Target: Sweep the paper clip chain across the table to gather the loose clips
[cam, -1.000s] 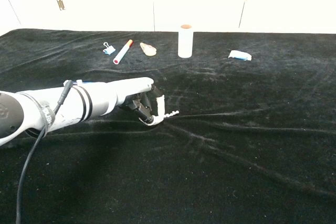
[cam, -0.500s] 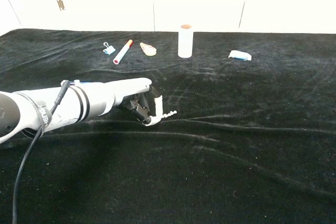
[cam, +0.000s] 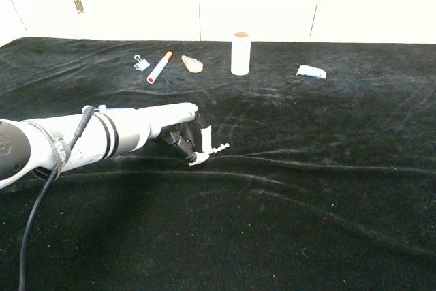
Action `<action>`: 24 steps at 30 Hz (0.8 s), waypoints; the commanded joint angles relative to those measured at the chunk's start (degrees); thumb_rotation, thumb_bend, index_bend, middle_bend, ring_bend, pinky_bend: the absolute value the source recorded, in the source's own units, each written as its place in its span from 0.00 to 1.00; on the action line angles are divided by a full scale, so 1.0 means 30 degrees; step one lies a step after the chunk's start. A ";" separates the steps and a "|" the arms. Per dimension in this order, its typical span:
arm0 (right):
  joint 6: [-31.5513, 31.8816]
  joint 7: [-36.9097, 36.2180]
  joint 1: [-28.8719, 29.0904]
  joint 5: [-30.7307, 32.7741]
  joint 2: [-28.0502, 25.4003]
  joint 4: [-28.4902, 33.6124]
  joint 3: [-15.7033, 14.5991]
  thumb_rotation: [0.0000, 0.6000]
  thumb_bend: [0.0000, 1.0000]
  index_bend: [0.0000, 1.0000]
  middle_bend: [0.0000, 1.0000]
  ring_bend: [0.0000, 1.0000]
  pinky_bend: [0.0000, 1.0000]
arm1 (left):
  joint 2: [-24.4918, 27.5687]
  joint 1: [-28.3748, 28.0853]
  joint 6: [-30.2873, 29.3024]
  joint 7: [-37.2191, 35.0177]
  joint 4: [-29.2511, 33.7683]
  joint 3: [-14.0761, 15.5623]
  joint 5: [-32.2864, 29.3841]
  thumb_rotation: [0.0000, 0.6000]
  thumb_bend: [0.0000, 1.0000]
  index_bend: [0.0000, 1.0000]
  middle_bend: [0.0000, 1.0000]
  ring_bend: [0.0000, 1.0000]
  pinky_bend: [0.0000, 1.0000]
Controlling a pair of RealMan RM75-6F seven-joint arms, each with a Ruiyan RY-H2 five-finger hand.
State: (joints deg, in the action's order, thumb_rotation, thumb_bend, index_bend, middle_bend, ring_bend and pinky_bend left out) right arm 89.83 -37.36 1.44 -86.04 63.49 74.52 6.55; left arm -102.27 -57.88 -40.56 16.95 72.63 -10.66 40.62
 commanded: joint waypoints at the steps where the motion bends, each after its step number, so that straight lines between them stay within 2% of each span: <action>1: -0.0017 -0.0012 0.0008 0.0005 0.0005 -0.0006 0.0001 1.00 0.41 0.12 0.00 0.00 0.00 | -0.0015 -0.0035 -0.0026 0.0133 -0.0032 0.0052 -0.0117 1.00 0.44 0.58 0.96 1.00 1.00; 5: 0.0004 -0.0042 0.0001 0.0015 0.0010 -0.0027 0.0013 1.00 0.41 0.12 0.00 0.00 0.00 | 0.0025 -0.0050 -0.0185 0.0346 0.0035 0.0096 -0.0272 1.00 0.46 0.66 0.98 1.00 1.00; 14: 0.0031 -0.0032 -0.0005 -0.0021 0.0019 -0.0035 -0.0003 1.00 0.41 0.12 0.00 0.00 0.00 | 0.0534 0.0122 -0.1120 0.0591 0.0703 -0.0125 -0.0212 1.00 0.58 0.81 1.00 1.00 1.00; 24: 0.0097 0.0085 0.0006 -0.0106 0.0031 0.0047 -0.0023 1.00 0.41 0.12 0.00 0.00 0.00 | 0.1249 0.0377 -0.1932 0.0706 0.1597 -0.0432 0.0067 1.00 0.60 0.83 1.00 1.00 1.00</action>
State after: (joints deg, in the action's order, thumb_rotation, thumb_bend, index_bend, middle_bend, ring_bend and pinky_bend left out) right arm 90.13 -37.12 1.45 -86.36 63.58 74.66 6.48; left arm -98.75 -56.83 -46.11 19.06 77.21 -11.77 40.65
